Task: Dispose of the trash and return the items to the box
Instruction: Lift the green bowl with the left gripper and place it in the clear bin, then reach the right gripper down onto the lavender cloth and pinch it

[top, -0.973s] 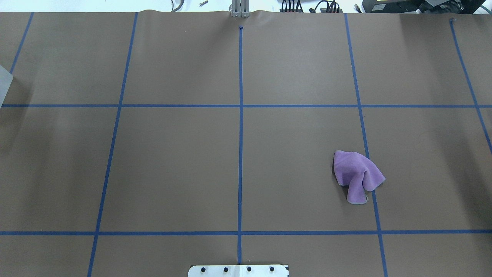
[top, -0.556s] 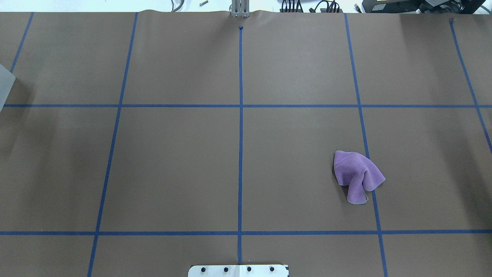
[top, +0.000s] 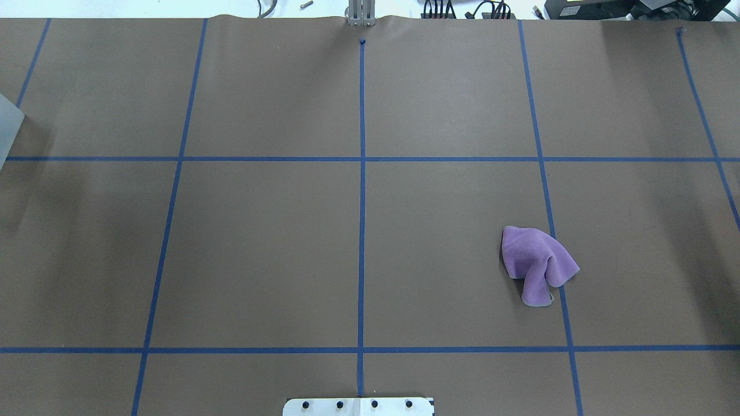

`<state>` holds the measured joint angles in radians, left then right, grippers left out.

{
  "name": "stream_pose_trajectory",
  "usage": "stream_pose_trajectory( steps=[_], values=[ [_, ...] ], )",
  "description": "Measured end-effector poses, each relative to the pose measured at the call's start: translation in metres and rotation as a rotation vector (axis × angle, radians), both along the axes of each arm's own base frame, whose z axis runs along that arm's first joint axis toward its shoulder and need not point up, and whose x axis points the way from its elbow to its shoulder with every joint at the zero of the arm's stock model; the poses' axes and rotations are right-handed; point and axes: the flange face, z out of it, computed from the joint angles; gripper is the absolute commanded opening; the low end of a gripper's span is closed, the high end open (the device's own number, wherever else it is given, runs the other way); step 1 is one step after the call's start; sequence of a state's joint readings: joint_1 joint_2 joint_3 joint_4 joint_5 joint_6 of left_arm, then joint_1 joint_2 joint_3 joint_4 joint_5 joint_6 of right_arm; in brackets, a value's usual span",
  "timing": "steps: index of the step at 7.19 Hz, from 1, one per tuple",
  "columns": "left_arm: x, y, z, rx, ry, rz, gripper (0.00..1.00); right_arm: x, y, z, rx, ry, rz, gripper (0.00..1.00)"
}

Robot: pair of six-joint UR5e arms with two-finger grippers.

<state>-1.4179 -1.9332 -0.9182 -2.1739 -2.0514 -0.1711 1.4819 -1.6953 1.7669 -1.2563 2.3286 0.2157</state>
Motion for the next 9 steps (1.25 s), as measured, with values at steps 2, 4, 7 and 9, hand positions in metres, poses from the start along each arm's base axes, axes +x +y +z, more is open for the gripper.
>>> stream_pose_trajectory(
  steps=[2,4,7,9],
  values=[
    [-0.03,-0.007,-0.036,0.013,0.051,-0.028,0.99,-0.001,-0.004,-0.005,0.005,-0.003,0.003,1.0],
    [-0.061,0.002,-0.105,-0.024,0.177,-0.034,0.99,-0.011,-0.01,-0.026,-0.007,-0.025,0.034,1.0],
    [-0.063,0.096,-0.132,-0.021,0.286,-0.007,0.99,-0.065,0.001,-0.109,-0.056,-0.094,0.115,1.0],
    [-0.063,0.157,-0.138,-0.009,0.304,0.001,0.99,-0.135,0.014,-0.161,-0.089,-0.099,0.169,1.0]
  ],
)
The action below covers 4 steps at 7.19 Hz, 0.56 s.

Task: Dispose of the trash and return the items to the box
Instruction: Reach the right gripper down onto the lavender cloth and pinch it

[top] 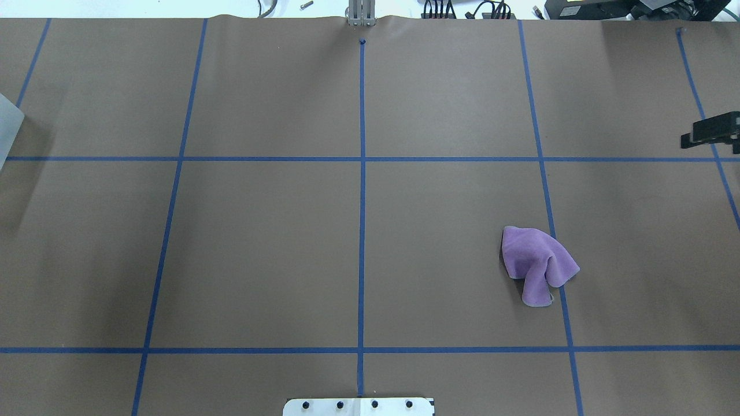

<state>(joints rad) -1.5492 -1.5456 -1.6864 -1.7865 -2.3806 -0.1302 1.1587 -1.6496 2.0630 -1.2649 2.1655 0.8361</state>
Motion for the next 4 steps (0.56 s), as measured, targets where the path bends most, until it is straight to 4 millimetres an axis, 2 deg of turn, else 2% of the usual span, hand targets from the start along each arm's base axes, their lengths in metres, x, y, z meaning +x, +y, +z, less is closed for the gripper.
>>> stream_pose_trajectory(
  steps=[1,3,4],
  values=[
    [0.0,0.01,-0.001,0.004,0.001,0.001,0.99,-0.044,0.007,-0.022,-0.012,0.003,0.028,1.0],
    [0.0,0.015,-0.001,0.008,0.0,0.001,0.99,-0.132,0.032,-0.061,-0.019,0.045,0.067,1.0],
    [0.0,0.015,0.0,0.009,-0.002,0.001,0.99,-0.163,0.051,-0.079,-0.02,0.074,0.068,1.0]
  ],
)
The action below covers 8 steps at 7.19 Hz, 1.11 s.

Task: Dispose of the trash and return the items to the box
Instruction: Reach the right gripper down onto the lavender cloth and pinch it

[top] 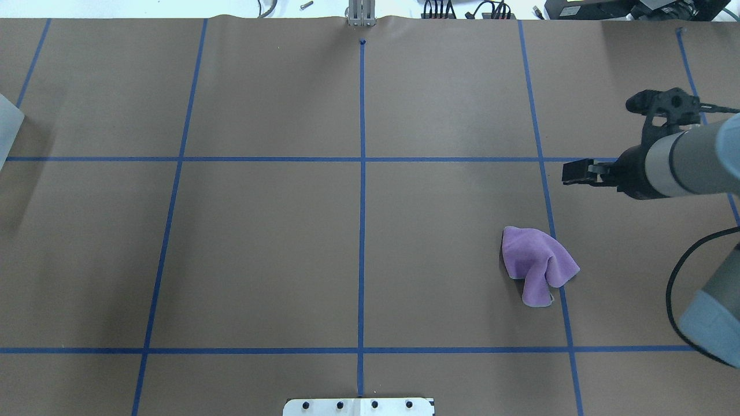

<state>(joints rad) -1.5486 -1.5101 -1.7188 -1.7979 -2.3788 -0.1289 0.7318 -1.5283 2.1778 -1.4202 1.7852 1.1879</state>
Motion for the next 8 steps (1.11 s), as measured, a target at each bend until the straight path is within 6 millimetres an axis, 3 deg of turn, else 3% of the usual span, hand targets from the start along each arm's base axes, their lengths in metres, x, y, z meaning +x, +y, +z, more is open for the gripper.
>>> stream_pose_trajectory(
  steps=[1,2,3,4,8],
  values=[
    [0.0,0.0,0.0,0.001,-0.002,0.0,0.99,-0.026,0.021,-0.011,-0.008,0.015,0.004,0.99],
    [0.0,-0.001,0.0,0.002,-0.003,0.0,0.99,-0.052,0.041,-0.016,-0.014,0.021,0.02,0.88],
    [0.0,-0.002,-0.001,0.004,-0.004,0.0,0.99,-0.072,0.059,-0.018,-0.011,0.025,0.03,0.58],
    [0.0,-0.004,-0.002,0.007,-0.004,0.0,0.99,-0.083,0.069,-0.017,-0.01,0.027,0.032,0.38],
    [0.0,-0.006,-0.004,0.013,-0.006,-0.001,0.99,-0.091,0.078,-0.008,-0.016,0.05,0.025,0.5]
  ],
)
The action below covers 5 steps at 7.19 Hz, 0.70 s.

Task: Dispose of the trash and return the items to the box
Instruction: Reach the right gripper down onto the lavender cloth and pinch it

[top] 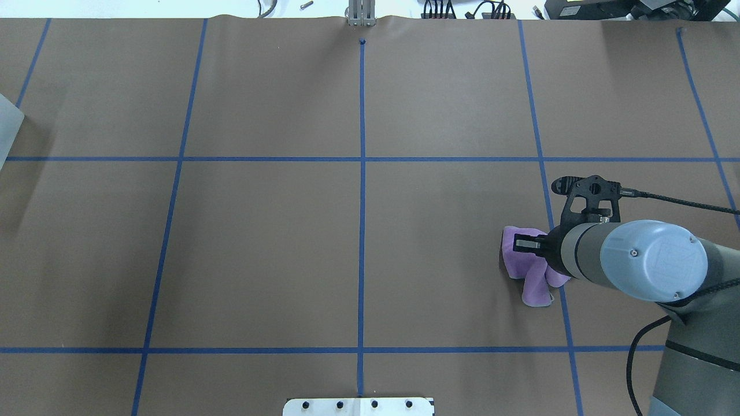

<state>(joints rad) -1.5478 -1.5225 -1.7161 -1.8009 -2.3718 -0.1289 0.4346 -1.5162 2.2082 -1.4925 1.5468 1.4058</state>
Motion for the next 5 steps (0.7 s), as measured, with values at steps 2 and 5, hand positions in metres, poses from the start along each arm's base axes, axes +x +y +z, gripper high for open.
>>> stream_pose_trajectory(
  steps=[2,5],
  values=[
    [0.0,0.0,-0.001,0.001,0.0,0.0,0.99,0.003,0.001,0.007,-0.004,0.014,-0.003,0.54],
    [0.0,0.001,0.001,-0.001,0.0,0.001,0.99,-0.004,0.002,0.022,-0.014,0.049,-0.004,0.23]
  ],
)
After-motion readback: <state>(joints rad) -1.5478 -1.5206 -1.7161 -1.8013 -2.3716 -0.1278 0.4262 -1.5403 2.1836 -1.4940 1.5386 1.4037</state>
